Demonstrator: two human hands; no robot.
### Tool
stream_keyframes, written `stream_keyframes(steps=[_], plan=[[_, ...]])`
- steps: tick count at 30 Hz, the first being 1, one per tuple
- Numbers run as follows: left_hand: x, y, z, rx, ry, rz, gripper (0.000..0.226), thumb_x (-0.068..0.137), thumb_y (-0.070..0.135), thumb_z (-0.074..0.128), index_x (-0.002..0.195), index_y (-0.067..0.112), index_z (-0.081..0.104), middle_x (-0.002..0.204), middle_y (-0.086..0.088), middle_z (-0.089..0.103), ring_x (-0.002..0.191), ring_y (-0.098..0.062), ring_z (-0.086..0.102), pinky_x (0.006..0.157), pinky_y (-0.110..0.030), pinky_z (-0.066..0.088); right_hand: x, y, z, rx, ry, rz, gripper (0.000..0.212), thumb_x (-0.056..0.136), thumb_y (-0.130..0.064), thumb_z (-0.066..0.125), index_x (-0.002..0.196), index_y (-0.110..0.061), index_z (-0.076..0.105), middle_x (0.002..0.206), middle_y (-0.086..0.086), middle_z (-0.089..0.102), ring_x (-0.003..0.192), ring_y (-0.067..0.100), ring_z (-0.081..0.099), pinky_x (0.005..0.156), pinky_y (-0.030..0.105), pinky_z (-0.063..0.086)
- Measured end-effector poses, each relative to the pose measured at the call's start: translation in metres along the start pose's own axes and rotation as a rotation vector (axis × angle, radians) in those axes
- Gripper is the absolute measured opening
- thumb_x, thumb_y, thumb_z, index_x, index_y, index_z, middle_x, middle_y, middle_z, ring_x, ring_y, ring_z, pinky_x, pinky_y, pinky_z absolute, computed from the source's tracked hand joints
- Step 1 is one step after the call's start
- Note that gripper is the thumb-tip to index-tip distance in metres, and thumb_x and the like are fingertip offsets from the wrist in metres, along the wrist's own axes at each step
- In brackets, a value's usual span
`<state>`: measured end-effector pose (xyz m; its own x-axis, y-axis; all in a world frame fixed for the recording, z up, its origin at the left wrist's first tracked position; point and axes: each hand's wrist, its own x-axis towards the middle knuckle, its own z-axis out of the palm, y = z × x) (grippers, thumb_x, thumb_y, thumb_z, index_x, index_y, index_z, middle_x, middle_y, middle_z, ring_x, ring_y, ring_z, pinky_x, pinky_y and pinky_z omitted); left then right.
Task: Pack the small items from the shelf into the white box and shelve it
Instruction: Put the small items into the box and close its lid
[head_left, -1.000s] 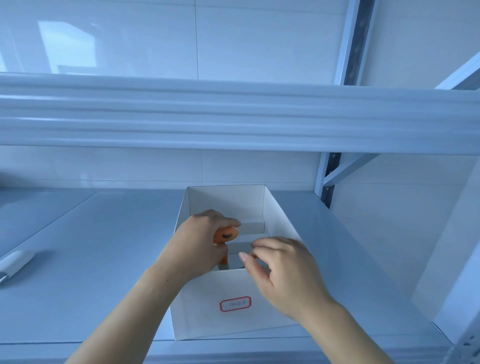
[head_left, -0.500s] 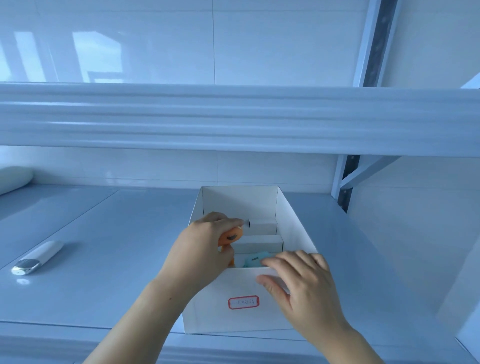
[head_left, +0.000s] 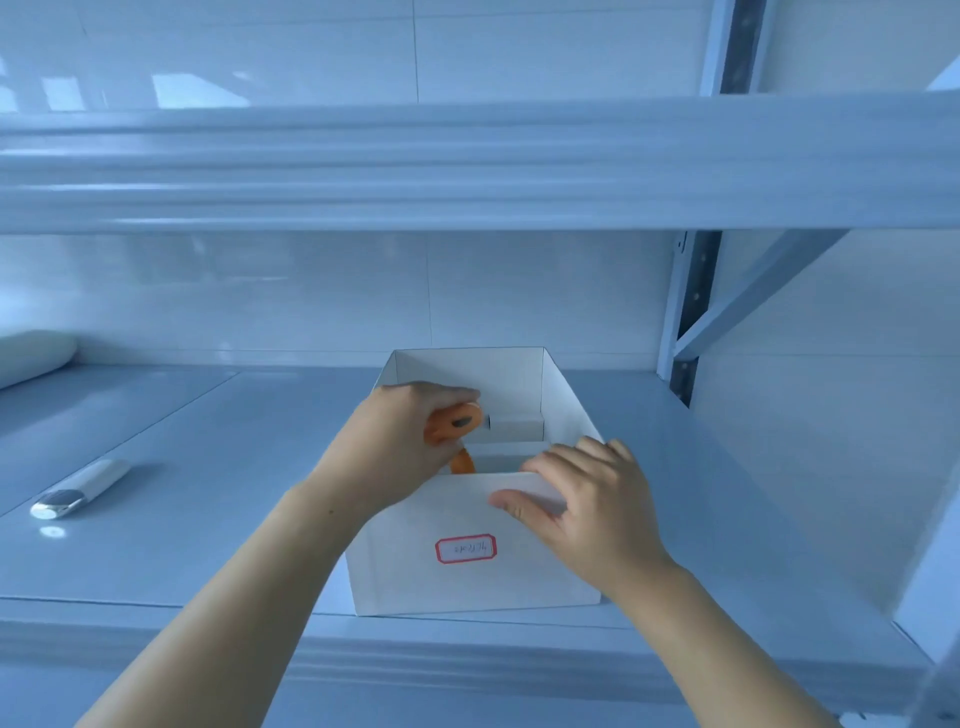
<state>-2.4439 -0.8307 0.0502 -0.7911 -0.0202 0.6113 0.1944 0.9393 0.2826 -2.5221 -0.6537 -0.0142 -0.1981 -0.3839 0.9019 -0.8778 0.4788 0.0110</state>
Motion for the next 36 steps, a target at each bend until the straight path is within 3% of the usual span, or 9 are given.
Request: stream_keyframes(steps=[6,8,11,15,23,25,27,31,36], plan=[[0.001,-0.006,-0.001,0.047,-0.057,-0.014,0.019,0.070,0.013,0.073,0.074,0.013,0.054,0.065,0.010,0.045,0.060,-0.003,0.032,0.055,-0.006,0.034,-0.002,-0.003,0.002,0.016,0.052,0.018,0.042,0.078,-0.057,0.060,0.067,-0.016,0.063,0.056,-0.003,0.060,0.058,0.023,0.049,0.059,0.030,0.025],[0.002,-0.009,-0.003,0.009,-0.146,-0.069,0.020,0.070,0.021,0.075,0.074,0.018,0.056,0.070,0.002,0.053,0.060,-0.004,0.037,0.053,-0.007,0.035,-0.002,-0.003,0.002,0.020,0.052,0.020,0.042,0.078,-0.057,0.060,0.067,-0.016,0.064,0.057,-0.003,0.061,0.058,0.023,0.049,0.059,0.029,0.024],[0.004,-0.009,-0.005,-0.065,-0.239,-0.145,0.024,0.070,0.032,0.076,0.091,0.034,0.065,0.079,0.017,0.064,0.077,-0.001,0.053,0.055,-0.009,0.041,-0.002,-0.002,0.003,0.027,0.055,0.015,0.041,0.078,-0.056,0.061,0.067,-0.016,0.063,0.056,-0.003,0.060,0.057,0.023,0.049,0.059,0.029,0.023],[0.002,-0.007,-0.005,-0.063,-0.319,-0.088,0.011,0.080,0.028,0.063,0.080,0.019,0.057,0.081,-0.002,0.056,0.062,-0.009,0.038,0.050,-0.015,0.034,-0.002,-0.003,0.003,0.031,0.054,0.031,0.041,0.077,-0.057,0.062,0.067,-0.017,0.063,0.055,-0.004,0.059,0.058,0.022,0.048,0.060,0.028,0.023],[-0.012,-0.001,-0.003,-0.100,-0.045,-0.333,0.023,0.074,0.022,0.057,0.084,0.043,0.060,0.074,0.012,0.066,0.068,-0.014,0.057,0.054,-0.022,0.049,-0.002,-0.005,0.002,0.044,0.048,0.055,0.040,0.077,-0.057,0.061,0.067,-0.018,0.062,0.057,-0.004,0.060,0.059,0.023,0.050,0.060,0.030,0.026],[-0.019,0.000,-0.002,-0.029,-0.120,-0.287,0.012,0.078,0.028,0.046,0.080,0.037,0.053,0.082,0.017,0.066,0.073,-0.019,0.056,0.066,-0.031,0.053,-0.002,-0.005,0.002,0.046,0.042,0.064,0.040,0.077,-0.057,0.060,0.067,-0.018,0.062,0.057,-0.005,0.059,0.059,0.023,0.049,0.059,0.029,0.025],[-0.028,0.001,0.000,0.071,-0.146,-0.189,0.024,0.088,0.030,0.038,0.098,0.036,0.059,0.099,0.028,0.064,0.089,-0.014,0.057,0.074,-0.035,0.052,-0.003,-0.005,0.002,0.049,0.040,0.069,0.039,0.077,-0.057,0.061,0.067,-0.019,0.062,0.057,-0.005,0.059,0.059,0.023,0.049,0.059,0.029,0.025],[-0.043,0.001,0.007,0.281,-0.054,0.004,0.042,0.094,0.046,0.022,0.102,0.035,0.061,0.107,0.020,0.063,0.096,-0.008,0.056,0.060,-0.029,0.048,-0.002,-0.007,0.001,0.043,0.033,0.079,0.037,0.076,-0.055,0.064,0.067,-0.019,0.062,0.057,-0.006,0.059,0.059,0.023,0.050,0.060,0.028,0.024],[-0.046,0.001,0.008,0.363,-0.057,0.005,0.039,0.095,0.047,0.023,0.099,0.036,0.060,0.099,0.017,0.064,0.089,-0.008,0.055,0.055,-0.025,0.041,0.001,-0.015,-0.004,0.036,-0.022,0.121,0.033,0.073,-0.054,0.065,0.066,-0.022,0.061,0.057,-0.009,0.059,0.060,0.022,0.052,0.062,0.028,0.024]])
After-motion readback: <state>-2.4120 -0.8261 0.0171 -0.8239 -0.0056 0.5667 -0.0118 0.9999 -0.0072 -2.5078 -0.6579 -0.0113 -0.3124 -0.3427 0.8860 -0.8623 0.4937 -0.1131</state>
